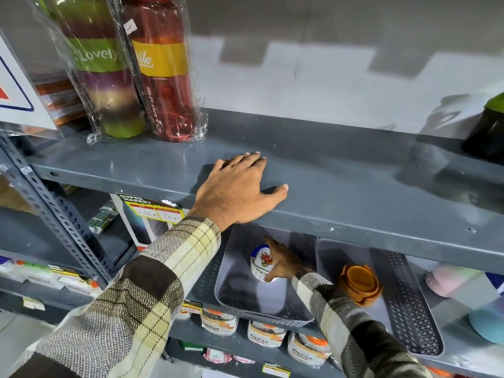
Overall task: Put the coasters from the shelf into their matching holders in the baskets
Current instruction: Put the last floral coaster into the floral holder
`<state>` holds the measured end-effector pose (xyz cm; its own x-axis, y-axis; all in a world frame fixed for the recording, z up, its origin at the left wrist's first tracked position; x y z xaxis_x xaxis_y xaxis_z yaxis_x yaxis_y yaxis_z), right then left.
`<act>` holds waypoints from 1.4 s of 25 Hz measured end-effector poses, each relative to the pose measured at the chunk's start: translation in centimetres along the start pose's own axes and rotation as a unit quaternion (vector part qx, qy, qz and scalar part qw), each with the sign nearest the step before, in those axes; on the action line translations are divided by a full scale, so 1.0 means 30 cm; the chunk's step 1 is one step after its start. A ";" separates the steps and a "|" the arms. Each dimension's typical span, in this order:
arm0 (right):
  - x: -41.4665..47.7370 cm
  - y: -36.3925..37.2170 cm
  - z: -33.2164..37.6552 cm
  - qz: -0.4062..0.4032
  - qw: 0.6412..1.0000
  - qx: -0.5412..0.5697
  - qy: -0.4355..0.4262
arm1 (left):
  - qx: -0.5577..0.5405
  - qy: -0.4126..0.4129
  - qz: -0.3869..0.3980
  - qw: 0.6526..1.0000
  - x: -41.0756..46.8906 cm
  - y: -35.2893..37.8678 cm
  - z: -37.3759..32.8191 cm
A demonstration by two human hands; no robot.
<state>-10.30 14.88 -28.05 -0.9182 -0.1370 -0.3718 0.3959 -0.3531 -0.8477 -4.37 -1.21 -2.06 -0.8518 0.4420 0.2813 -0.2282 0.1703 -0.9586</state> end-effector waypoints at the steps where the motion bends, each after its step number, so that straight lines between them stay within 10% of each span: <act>1: -0.001 -0.002 0.003 0.007 1.000 -0.001 -0.003 | 0.001 0.000 0.000 1.000 -0.001 -0.001 0.001; 15: -0.298 -0.290 -0.392 -0.104 0.987 0.069 0.097 | 0.015 0.013 -0.011 1.000 0.011 0.006 0.008; 35: -0.284 -0.231 -0.645 -0.001 0.972 -0.108 0.210 | 0.012 0.012 -0.001 1.000 0.016 0.005 0.024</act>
<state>-4.92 36.39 -26.34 -0.8491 0.2700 -0.4541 0.4308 -0.1437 -0.8909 -5.15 -1.59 -2.11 -0.8395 0.4626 0.2848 -0.2420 0.1510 -0.9585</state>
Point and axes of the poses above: each hand's wrist, its own x-axis towards the middle knuckle, its own y-axis out of the palm, z = x × y, the point moved 2 cm from there along x, towards the middle knuckle, and after that the axes turned 10 degrees about y, right-handed, at the moved point
